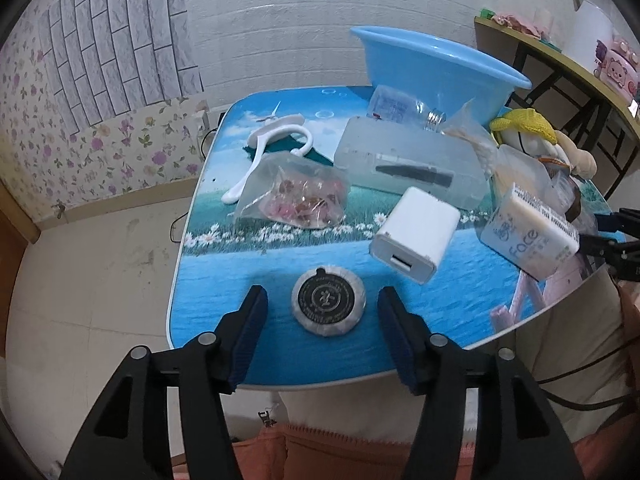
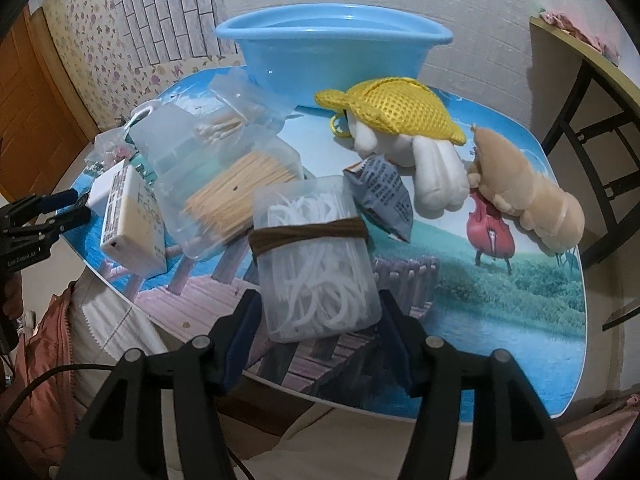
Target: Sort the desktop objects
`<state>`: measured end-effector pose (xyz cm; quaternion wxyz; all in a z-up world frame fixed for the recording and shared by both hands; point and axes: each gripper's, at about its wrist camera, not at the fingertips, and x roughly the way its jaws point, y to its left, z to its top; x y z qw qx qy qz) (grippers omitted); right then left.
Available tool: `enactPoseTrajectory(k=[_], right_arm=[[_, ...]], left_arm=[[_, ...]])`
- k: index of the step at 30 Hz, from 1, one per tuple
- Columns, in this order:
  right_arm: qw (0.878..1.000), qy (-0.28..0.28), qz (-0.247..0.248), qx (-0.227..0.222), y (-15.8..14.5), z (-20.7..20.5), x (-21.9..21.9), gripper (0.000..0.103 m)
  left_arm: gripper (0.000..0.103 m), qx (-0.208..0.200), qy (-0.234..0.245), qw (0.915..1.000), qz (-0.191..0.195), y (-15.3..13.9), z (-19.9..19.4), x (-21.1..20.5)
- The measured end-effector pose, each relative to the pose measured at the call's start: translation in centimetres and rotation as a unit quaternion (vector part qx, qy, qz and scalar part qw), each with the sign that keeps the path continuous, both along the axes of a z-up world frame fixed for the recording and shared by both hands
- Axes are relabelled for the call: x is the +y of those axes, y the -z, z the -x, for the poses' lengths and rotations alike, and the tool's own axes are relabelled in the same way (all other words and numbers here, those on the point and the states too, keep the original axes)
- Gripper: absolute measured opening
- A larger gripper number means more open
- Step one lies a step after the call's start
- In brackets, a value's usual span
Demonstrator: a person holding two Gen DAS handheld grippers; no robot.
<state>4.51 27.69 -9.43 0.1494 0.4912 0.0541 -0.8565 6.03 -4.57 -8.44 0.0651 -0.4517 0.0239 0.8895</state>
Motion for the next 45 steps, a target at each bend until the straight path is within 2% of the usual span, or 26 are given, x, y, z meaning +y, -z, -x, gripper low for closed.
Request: enactPoseTrajectory(k=[4,9,15,20,22,26,29,31,35,39,41,42,44,45], right_arm=[[1.000,-0.001,0.012,0.000,0.0,0.1,0.3,0.058],[1.000,-0.021,0.011,0.011,-0.2,-0.2,0.1,0.058],[0.999,-0.025,0.014,0.027,0.2,0.1,0.4,0.065],[0.998,-0.031,0.001,0.048,0.3,0.2,0.0,0.067],[0.998,-0.028,0.003,0.053,0.4,0.2,0.0,0.076],[0.998,-0.024,0.005,0.058,0.4,0.2,0.2,0.077],[0.998,-0.031,0.009,0.061,0.3,0.0,0.3,0.070],[0.997,-0.038,0.012,0.060,0.1,-0.3,0.3,0.059],[0.997,-0.042,0.022,0.055,0.0,-0.5,0.7,0.058],[0.997,-0.046,0.028,0.061,-0.4,-0.9,0.8,0.056],[0.997,-0.046,0.026,0.064,-0.7,-0.9,0.6,0.056],[0.996,-0.047,0.025,0.065,-0.9,-0.9,0.6,0.056],[0.996,-0.050,0.028,0.066,-1.0,-1.0,0.5,0.056],[0.996,-0.051,0.031,0.066,-1.1,-1.0,0.5,0.056]], left_arm=[[0.062,0.004,0.003,1.0000,-0.004,0.0,-0.1,0.1],[0.080,0.007,0.010,0.9999,-0.004,0.3,0.0,0.6],[0.103,0.012,-0.002,0.9999,-0.003,0.9,0.2,0.7],[0.103,0.031,-0.020,0.9993,-0.007,1.1,0.1,0.0],[0.103,0.037,-0.023,0.9990,-0.008,1.2,0.1,-0.2],[0.103,0.038,-0.023,0.9990,-0.008,1.1,0.1,-0.3],[0.103,0.044,-0.028,0.9986,-0.006,1.1,0.0,-0.1],[0.103,0.046,-0.027,0.9986,-0.007,1.1,0.0,-0.1],[0.103,0.042,-0.018,0.9989,-0.009,1.1,-0.3,-0.1],[0.098,0.047,0.003,0.9988,-0.011,1.0,-0.7,0.2],[0.083,0.056,0.020,0.9982,-0.011,0.9,-0.9,0.5],[0.078,0.058,0.023,0.9980,-0.012,0.8,-1.0,0.6],[0.061,0.064,0.027,0.9975,-0.012,0.7,-1.0,0.7],[0.057,0.066,0.028,0.9973,-0.014,0.6,-0.9,0.7]])
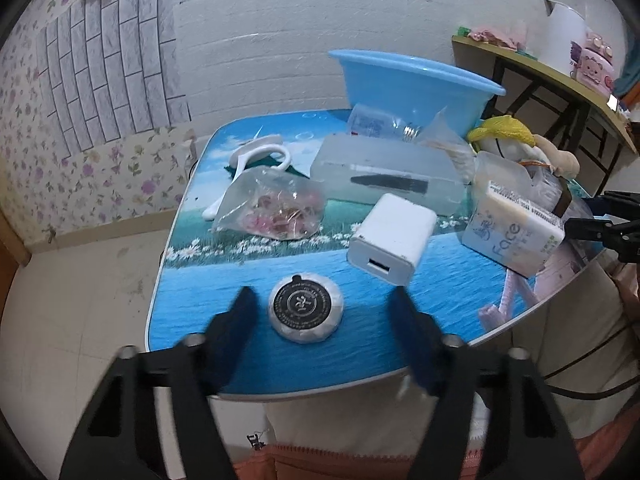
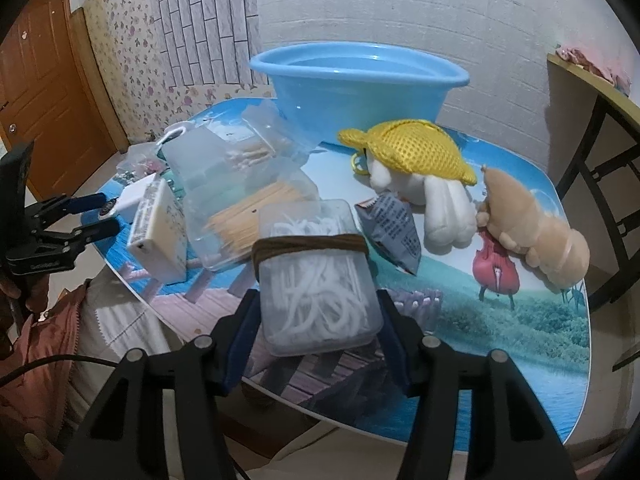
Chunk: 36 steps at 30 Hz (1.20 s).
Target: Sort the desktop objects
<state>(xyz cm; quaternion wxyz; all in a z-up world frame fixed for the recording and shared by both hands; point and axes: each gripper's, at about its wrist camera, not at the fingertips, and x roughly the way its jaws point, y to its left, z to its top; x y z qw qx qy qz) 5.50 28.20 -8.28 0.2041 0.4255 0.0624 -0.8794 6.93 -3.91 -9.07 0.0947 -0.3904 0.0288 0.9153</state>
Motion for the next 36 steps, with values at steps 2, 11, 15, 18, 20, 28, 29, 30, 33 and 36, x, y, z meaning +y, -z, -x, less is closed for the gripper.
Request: enactPoseTrajectory(k=[2,11,15,18,20,28,29,30,33,36], right_arm=[[1.000,-0.001,0.002,0.001,-0.2,0.0,-0.1,0.056],[0.999,0.010,0.027,0.033,-2.7,-0.6,0.9,0.055],[0.998,0.010,0.039,0.044,-3.7,-0.6,0.9,0.055],[0.998,0.007,0.049,0.049,-4.4,-0.5,0.8,0.055],[0.997,0.002,0.043,0.057,-4.8,-0.2,0.4,0.055],[0.996,0.005,0.047,0.078,-6.6,1.6,0.3,0.055],[0.996,0.006,0.046,0.080,-6.7,1.9,0.3,0.055],[0.996,0.008,0.038,0.083,-6.8,2.3,0.1,0.055],[0.996,0.012,0.030,0.086,-7.1,3.7,-0.1,0.055],[0.996,0.010,0.045,0.082,-7.3,5.0,-0.1,0.055]], left_arm=[[0.042,0.004,-0.004,1.0000,0.001,0.0,0.1,0.0],[0.036,-0.001,-0.009,1.0000,0.004,-0.9,0.1,0.3],[0.036,0.002,-0.008,0.9999,-0.011,-2.3,0.4,0.6],[0.036,0.015,-0.008,0.9997,-0.016,-4.0,0.6,1.0],[0.036,0.024,-0.009,0.9994,-0.022,-5.1,0.9,1.1],[0.036,0.044,0.001,0.9986,-0.031,-8.0,3.5,3.4],[0.036,0.045,0.005,0.9984,-0.033,-8.3,3.9,3.7],[0.036,0.046,0.008,0.9984,-0.033,-8.5,4.3,4.1],[0.036,0.054,0.018,0.9980,-0.027,-9.3,5.9,5.5],[0.036,0.059,0.025,0.9975,-0.030,-10.2,7.5,6.7]])
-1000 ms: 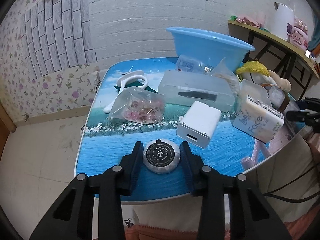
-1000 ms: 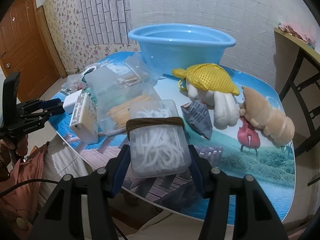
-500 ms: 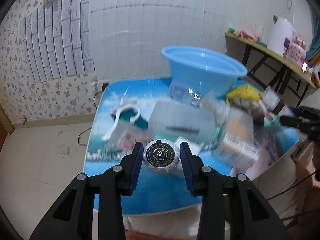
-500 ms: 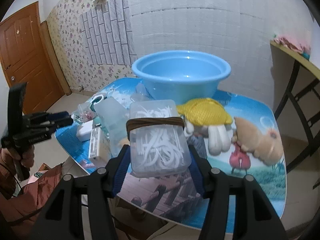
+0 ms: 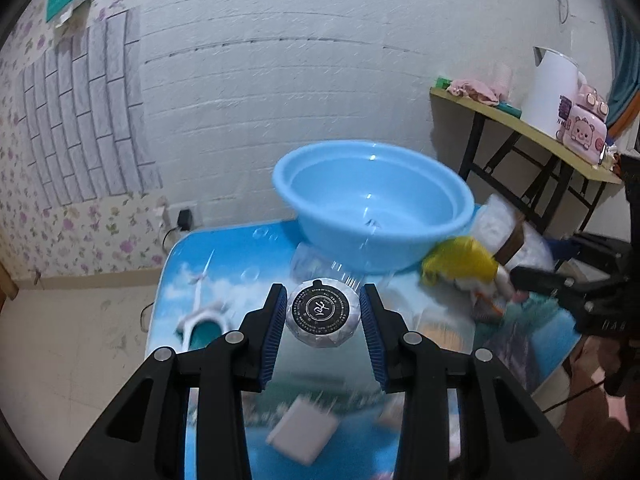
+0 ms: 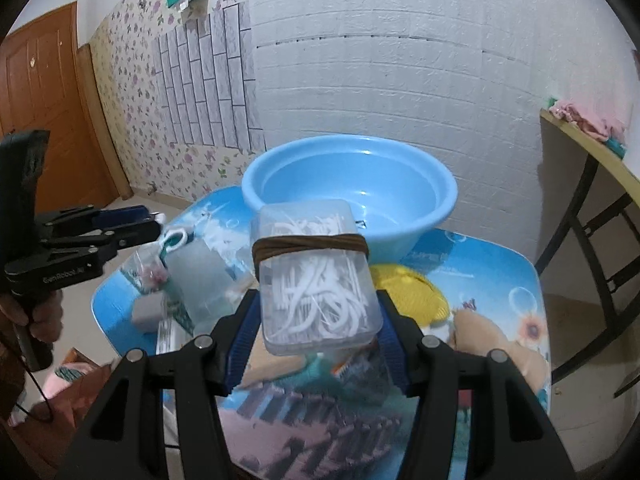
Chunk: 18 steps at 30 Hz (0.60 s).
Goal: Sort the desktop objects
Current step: 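Carry the tin and hair-tie box over the blue basin and open both grippers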
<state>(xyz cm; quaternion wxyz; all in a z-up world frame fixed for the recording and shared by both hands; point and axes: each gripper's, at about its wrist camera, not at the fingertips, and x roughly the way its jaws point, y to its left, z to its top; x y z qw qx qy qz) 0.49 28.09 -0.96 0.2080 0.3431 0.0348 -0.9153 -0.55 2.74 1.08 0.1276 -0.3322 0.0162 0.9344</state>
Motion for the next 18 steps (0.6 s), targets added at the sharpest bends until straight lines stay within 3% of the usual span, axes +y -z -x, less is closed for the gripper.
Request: enactPoseTrajectory(k=[9,18], right_arm=[[1.000,0.011,0.013,-0.010,-0.2,4.4,0.6,0.055],[0.999,0.020,0.026,-0.020,0.3,9.0,1.1,0.055]], left_arm=[[0.036,-0.008,0.026,0.9996,-0.003,-1.0,5.9,4.5],[0.036,-0.027,0.043,0.9986,0.013,0.8,10.5,7.5]])
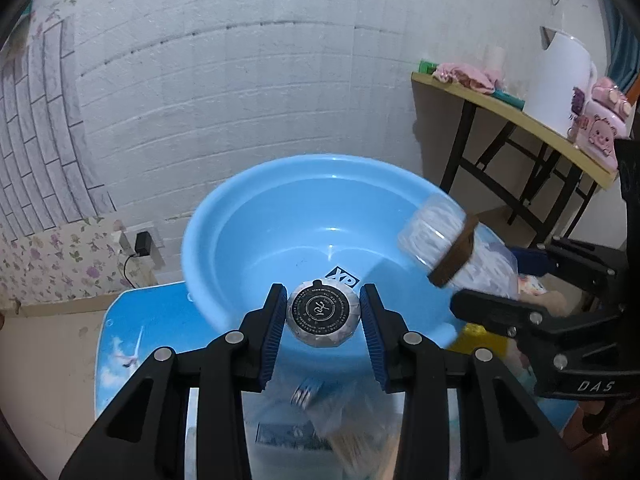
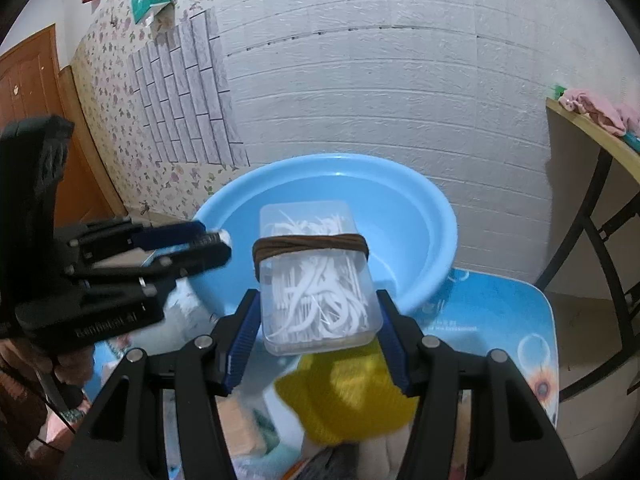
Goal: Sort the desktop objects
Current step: 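Carry the tin and hair-tie box over the blue basin and open both grippers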
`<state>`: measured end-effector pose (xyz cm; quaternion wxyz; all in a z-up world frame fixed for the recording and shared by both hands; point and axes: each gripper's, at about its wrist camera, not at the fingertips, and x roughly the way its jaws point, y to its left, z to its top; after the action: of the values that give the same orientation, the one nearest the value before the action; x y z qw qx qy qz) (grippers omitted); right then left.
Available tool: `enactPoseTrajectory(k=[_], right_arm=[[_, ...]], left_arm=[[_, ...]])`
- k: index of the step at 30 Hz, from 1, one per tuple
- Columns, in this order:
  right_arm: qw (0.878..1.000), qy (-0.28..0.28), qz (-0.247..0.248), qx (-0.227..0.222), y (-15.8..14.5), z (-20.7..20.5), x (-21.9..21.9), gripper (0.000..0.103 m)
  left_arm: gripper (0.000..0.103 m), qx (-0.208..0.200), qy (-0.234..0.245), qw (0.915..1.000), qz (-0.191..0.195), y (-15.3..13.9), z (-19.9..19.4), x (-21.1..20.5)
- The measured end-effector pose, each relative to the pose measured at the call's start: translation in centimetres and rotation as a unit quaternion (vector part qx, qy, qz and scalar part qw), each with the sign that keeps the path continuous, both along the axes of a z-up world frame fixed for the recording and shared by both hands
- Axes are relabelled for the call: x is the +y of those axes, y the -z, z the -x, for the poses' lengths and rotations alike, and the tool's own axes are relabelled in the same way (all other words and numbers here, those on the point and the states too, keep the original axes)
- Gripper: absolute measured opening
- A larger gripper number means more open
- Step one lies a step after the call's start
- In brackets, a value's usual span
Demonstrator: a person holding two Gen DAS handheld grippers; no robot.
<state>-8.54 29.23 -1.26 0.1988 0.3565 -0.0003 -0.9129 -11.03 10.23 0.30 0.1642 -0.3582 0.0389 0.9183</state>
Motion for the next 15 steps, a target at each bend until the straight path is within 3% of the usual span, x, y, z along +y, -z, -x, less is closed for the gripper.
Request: enactPoseTrajectory(k=[6,15], right_arm=[[0.999,0.003,-0.031,-0.010,1.4,2.4,-1.2,0.055],[0.997,-0.014,-0.073,-0.004,2.3,2.4,-2.2,0.056]], left_arm=[[0.037,-0.025,0.001,0.9997,0.006,1.6,2.0,0.3],[0.037,-0.018,0.003,0.9997,0.015,1.7,1.9,0.3]])
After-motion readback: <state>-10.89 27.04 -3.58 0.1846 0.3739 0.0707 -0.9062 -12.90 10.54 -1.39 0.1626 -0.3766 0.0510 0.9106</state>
